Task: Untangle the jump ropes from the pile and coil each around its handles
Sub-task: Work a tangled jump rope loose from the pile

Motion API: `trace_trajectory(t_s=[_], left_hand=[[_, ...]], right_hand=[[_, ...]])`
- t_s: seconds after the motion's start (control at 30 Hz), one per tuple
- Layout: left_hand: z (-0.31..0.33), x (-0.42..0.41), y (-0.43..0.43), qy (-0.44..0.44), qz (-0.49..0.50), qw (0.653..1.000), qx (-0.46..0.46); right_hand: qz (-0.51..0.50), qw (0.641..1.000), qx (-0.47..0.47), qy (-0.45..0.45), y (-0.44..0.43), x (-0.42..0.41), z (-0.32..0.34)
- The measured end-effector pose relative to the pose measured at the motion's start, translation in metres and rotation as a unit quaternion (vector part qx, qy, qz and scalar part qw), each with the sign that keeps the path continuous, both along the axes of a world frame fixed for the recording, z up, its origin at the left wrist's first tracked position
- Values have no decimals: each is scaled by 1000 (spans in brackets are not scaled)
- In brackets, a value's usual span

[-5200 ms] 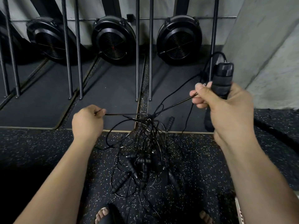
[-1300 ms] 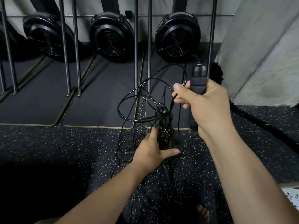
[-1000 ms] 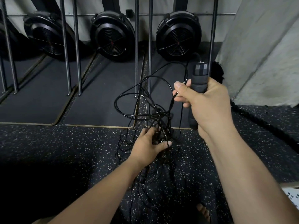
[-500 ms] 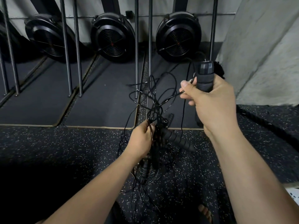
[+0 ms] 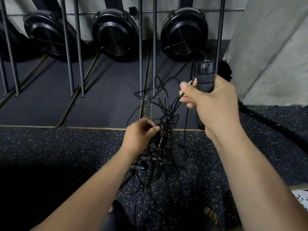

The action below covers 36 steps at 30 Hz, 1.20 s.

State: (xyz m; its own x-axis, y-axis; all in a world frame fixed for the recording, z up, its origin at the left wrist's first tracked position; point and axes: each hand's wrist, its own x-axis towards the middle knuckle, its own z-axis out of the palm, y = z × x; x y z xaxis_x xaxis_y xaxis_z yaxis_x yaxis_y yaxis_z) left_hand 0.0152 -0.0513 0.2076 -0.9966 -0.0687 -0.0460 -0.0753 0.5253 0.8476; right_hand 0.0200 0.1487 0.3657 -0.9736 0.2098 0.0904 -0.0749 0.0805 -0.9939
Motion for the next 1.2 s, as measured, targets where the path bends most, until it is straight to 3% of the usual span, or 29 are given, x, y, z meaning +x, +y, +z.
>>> trace_trajectory(t_s=[0.13,0.27,0.47,0.6,0.77,0.9,1.07,1.2], left_hand=[[16,4,6,21,60,998,28],[24,28,30,-15,-26,998,50],[15,57,67,199,-105,969,-103],[-3,54,69,145,-92,955,-243],[-9,43,49,77,-23,952,-294],[-10,36,43,-22,0,974,-227],[-22,37,44,-195,-6,980,-47],[-30,39,52,-209,63,970,102]], right_hand=[[3,1000,-4,-5,-1,1,0],[0,1000,-18,-3,-1,0,1],[0,1000,-17,1,-3,1,0],[-5,1000,-10,1,-2,2,0],[-5,1000,-9,2,-1,3,0],[11,1000,-9,3,-8,4,-1],[15,1000,-10,-2,-13,5,-3],[9,1000,-19,-10,-13,4,-4]])
